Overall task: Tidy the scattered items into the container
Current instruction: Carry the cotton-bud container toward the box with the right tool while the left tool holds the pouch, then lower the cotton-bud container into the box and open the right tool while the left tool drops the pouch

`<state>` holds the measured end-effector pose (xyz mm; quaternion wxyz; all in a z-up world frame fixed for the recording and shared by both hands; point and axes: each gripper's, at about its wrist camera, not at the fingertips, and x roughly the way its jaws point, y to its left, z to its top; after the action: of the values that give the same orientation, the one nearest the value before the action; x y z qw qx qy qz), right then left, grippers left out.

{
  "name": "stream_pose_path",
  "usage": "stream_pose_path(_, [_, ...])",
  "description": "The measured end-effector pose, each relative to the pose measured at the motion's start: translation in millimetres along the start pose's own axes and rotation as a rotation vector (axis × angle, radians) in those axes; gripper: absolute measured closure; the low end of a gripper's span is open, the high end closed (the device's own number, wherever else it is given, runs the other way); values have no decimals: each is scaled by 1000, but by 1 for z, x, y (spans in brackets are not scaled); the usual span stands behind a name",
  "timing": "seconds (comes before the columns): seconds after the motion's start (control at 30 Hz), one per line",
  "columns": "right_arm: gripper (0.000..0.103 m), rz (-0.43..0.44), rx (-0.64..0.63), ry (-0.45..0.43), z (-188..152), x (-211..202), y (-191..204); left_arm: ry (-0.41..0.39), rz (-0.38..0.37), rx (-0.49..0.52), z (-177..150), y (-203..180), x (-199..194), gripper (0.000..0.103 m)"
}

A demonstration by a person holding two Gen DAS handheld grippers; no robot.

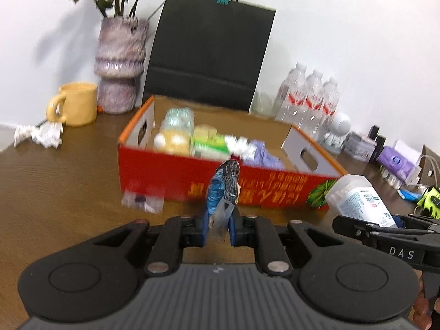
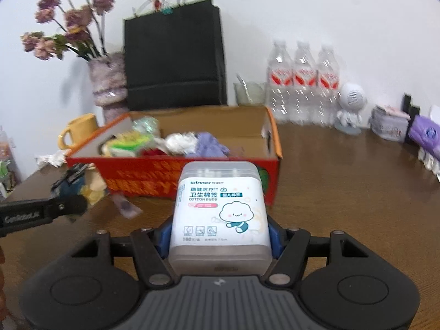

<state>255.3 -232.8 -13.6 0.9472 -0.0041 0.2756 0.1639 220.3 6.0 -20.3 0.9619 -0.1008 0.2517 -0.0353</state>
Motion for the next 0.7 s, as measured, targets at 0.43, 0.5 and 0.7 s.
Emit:
stream_pose_path(0.43, [40, 19, 3, -111, 70, 22, 28, -109, -34, -52, 68, 9, 23, 89])
stream_pose_path(0.5, [40, 10, 7, -109, 78, 32, 30, -110, -31, -61, 72, 13, 33, 89])
stream_pose_path(0.7, [40, 1, -2, -79, 98, 69, 30, -99, -14, -48, 88, 24, 64, 89])
